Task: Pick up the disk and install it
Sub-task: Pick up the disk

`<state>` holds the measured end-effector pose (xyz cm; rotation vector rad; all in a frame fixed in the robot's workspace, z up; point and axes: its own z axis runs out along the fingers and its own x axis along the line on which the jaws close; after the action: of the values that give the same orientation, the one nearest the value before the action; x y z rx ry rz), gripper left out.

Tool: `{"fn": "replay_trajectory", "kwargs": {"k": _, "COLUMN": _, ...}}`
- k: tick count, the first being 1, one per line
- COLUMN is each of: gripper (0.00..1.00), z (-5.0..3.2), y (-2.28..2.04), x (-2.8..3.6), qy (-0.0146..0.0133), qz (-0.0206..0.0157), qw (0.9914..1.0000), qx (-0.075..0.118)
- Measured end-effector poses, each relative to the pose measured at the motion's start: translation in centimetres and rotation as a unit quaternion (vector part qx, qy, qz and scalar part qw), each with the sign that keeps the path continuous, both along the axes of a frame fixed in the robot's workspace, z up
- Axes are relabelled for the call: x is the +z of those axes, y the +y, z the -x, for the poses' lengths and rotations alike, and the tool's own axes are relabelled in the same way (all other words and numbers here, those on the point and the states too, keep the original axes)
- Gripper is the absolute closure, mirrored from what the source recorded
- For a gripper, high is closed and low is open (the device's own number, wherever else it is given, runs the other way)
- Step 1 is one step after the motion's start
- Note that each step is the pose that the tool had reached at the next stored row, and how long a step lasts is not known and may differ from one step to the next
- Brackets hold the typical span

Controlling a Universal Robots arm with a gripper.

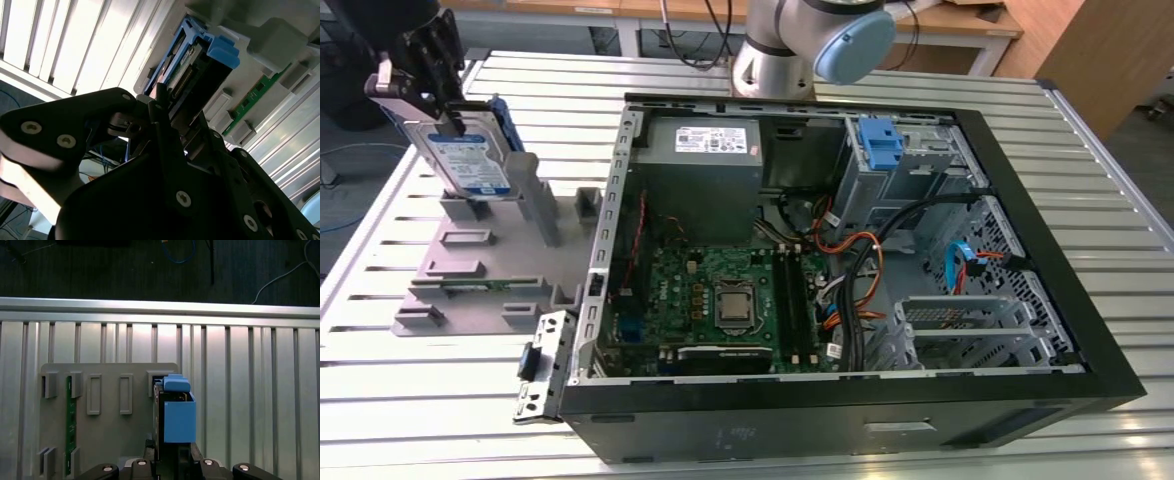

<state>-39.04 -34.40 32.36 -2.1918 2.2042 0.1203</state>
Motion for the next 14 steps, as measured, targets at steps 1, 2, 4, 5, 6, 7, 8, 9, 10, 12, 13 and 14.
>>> {"fn": "replay_trajectory", "kwargs": {"k": 1, "gripper": 0.65, "z": 0.0, "y": 0.0, "x": 0.0, "qy": 0.0, "qz": 0.0, "qw": 1.0, "qx": 0.0}}
{"fn": "replay_trajectory", "kwargs": {"k": 2, "gripper": 0.65, "z": 0.0, "y": 0.0, "x": 0.0, "qy": 0.0, "qz": 0.0, "qw": 1.0, "qx": 0.0}}
{"fn": "replay_trajectory", "kwargs": {"k": 4, "gripper": 0.65, "z": 0.0, "y": 0.0, "x": 0.01, "qy": 0.0, "qz": 0.0, "qw": 1.0, "qx": 0.0}}
{"fn": "replay_trajectory", "kwargs": {"k": 5, "gripper": 0.65, "z": 0.0, "y": 0.0, "x": 0.01, "qy": 0.0, "qz": 0.0, "qw": 1.0, "qx": 0.0}}
{"fn": "replay_trajectory", "kwargs": {"k": 6, "gripper": 0.65, "z": 0.0, "y": 0.0, "x": 0.01, "qy": 0.0, "qz": 0.0, "qw": 1.0, "qx": 0.0}}
{"fn": "replay_trajectory", "kwargs": {"k": 7, "gripper": 0.65, "z": 0.0, "y": 0.0, "x": 0.02, "qy": 0.0, "qz": 0.0, "qw": 1.0, "qx": 0.0}}
{"fn": "replay_trajectory", "kwargs": {"k": 8, "gripper": 0.65, "z": 0.0, "y": 0.0, "x": 0.02, "qy": 0.0, "qz": 0.0, "qw": 1.0, "qx": 0.0}}
{"fn": "replay_trajectory", "kwargs": {"k": 9, "gripper": 0.65, "z": 0.0, "y": 0.0, "x": 0.02, "qy": 0.0, "qz": 0.0, "qw": 1.0, "qx": 0.0}}
{"fn": "replay_trajectory", "kwargs": {"k": 10, "gripper": 0.65, "z": 0.0, "y": 0.0, "x": 0.02, "qy": 0.0, "qz": 0.0, "qw": 1.0, "qx": 0.0}}
{"fn": "replay_trajectory", "kwargs": {"k": 12, "gripper": 0.65, "z": 0.0, "y": 0.0, "x": 0.07, "qy": 0.0001, "qz": 0.0001, "qw": 1.0, "qx": 0.0}}
{"fn": "replay_trajectory", "kwargs": {"k": 13, "gripper": 0.65, "z": 0.0, "y": 0.0, "x": 0.24, "qy": 0.0003, "qz": 0.0002, "qw": 1.0, "qx": 0.0}}
{"fn": "replay_trajectory", "kwargs": {"k": 14, "gripper": 0.65, "z": 0.0, "y": 0.0, "x": 0.47, "qy": 0.0001, "qz": 0.0001, "qw": 1.0, "qx": 0.0}}
